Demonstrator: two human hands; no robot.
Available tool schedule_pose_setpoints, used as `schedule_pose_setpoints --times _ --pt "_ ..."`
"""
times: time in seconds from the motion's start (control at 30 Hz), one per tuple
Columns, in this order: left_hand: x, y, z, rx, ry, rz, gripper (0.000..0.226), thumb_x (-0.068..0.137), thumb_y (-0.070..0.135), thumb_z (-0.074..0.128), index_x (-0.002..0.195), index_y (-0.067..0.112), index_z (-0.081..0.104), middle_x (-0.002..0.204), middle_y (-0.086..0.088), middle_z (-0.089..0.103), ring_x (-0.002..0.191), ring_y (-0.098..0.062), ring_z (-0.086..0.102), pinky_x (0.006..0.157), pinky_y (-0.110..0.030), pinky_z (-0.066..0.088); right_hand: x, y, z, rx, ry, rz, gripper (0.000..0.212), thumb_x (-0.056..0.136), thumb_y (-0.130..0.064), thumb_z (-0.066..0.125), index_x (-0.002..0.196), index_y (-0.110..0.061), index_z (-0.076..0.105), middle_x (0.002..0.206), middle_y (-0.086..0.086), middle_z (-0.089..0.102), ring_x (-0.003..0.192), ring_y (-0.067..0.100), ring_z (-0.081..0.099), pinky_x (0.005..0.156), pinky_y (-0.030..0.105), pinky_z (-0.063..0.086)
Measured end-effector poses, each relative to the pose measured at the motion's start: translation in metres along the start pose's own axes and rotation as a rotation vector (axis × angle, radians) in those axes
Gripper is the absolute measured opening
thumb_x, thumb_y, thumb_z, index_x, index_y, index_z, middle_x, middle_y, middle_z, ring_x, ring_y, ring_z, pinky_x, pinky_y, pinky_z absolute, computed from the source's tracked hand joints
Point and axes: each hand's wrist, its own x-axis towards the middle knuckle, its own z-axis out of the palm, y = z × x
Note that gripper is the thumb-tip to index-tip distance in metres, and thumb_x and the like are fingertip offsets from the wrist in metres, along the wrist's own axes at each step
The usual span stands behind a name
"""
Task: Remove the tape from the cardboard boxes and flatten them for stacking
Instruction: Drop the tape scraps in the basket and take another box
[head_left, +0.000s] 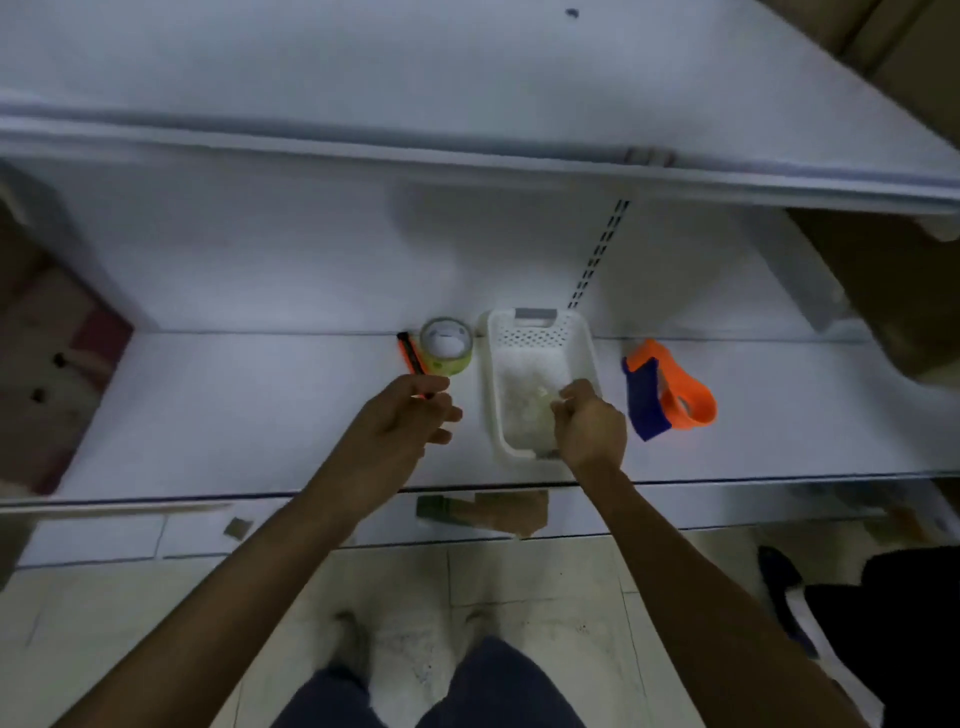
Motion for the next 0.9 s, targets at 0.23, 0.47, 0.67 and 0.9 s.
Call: schedule_pose_setpoints --times 0.23,0.47,0.67,0.9 --pt "-0.011 -0.015 0.027 -0.031 0.123 -0.036 0.020 0.098 0.019 0.044 0.115 0.025 0.054 0.102 0.005 0.067 0.088 -0.009 0.064 0.075 -0.018 0.047 0.024 0.024 0.022 0.027 -0.169 -0.066 0.040 0.098 -0.021 0.046 0.137 -0.016 0.048 0.147 0.017 0.037 0.131 0.033 0.041 0.107 0.041 0.037" --pt "-0.031 -0.015 0.015 0.102 0.443 0.163 0.031 0.099 0.015 0.042 0.128 0.022 0.052 0.124 0.006 0.061 0.107 -0.010 0.060 0.091 -0.020 0.045 -0.054 -0.056 -0.015 0.446 -0.041 -0.585 0.037 0.092 -0.015 0.059 0.127 -0.005 0.055 0.128 0.012 0.059 0.120 0.018 0.052 0.099 0.027 0.042" --pt "-0.094 -0.003 -0.041 0.238 0.868 0.338 0.046 0.097 0.047 0.027 0.141 0.034 0.032 0.142 0.022 0.044 0.130 0.006 0.039 0.109 -0.016 0.031 -0.125 -0.176 -0.059 0.731 -0.122 -1.214 0.038 0.094 -0.021 0.054 0.131 -0.011 0.051 0.134 0.008 0.056 0.129 0.015 0.048 0.103 0.028 0.042" --pt "-0.191 0.038 -0.175 0.408 1.214 0.520 0.052 0.098 0.038 0.036 0.147 0.023 0.029 0.147 0.012 0.040 0.135 -0.002 0.035 0.110 -0.039 0.036 -0.173 -0.322 -0.098 0.824 0.018 -1.460 0.037 0.092 -0.024 0.053 0.127 -0.013 0.052 0.135 0.010 0.052 0.125 0.019 0.049 0.100 0.033 0.045"
